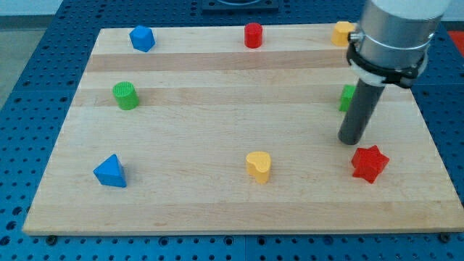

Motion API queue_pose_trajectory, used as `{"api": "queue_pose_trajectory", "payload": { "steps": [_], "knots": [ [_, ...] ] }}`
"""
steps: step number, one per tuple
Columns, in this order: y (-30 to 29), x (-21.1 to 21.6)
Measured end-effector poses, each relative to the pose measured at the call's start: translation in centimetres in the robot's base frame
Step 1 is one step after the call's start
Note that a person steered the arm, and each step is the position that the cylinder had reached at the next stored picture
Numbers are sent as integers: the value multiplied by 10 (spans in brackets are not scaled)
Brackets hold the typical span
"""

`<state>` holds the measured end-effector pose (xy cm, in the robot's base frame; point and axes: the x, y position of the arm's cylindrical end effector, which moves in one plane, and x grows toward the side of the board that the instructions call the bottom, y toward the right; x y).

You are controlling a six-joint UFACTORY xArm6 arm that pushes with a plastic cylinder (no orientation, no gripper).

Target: Slide green star towards top center

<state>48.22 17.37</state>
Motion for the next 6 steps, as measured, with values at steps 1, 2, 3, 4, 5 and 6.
{"api": "queue_pose_trajectory", "payload": {
  "steps": [1,2,3,4,5,6],
  "knots": [
    [21,-12],
    [34,-28],
    [37,-43],
    [37,-59],
    [27,-74],
    [4,-91]
  ]
}}
